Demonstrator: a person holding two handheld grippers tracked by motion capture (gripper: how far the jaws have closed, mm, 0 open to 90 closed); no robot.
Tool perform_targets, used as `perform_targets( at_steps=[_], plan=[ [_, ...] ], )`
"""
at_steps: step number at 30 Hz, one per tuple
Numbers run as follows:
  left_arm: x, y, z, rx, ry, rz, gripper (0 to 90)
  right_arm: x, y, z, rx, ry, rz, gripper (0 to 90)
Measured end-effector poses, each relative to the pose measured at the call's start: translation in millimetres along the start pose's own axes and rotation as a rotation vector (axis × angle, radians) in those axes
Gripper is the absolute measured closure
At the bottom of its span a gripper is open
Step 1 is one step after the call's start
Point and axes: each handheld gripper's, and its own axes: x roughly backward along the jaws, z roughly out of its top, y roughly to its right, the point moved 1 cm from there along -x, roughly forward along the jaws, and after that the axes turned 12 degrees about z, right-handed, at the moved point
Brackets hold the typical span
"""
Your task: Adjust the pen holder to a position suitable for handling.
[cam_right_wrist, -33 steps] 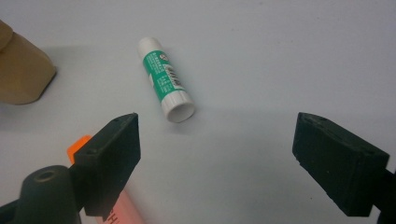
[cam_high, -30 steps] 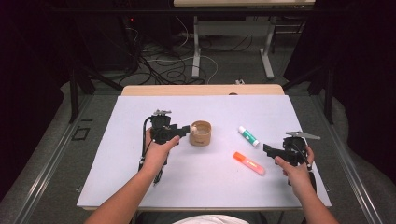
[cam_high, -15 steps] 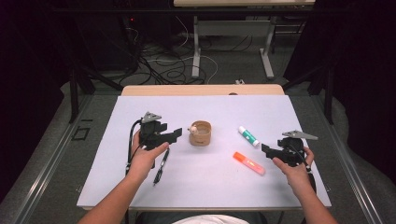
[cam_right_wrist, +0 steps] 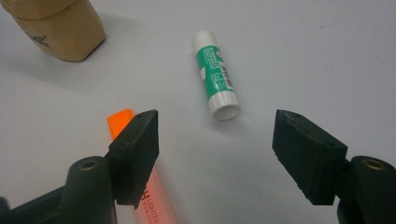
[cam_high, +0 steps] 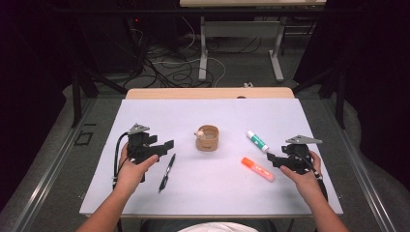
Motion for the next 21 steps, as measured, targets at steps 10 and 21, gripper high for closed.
perform_targets(
  at_steps=[10,21],
  plan=[
    [-4.4,-9.2,-7.1,0.029,-0.041,-0.001,18.0,-2.5,0.4,-0.9,0.022,0.001,0.01,30.6],
    [-10.2,-6.7,-11.0,-0.016,-0.055,0.007,18.4,-5.3,-4.7,3.3,0.135,-0.03,0.04,29.7]
  ],
)
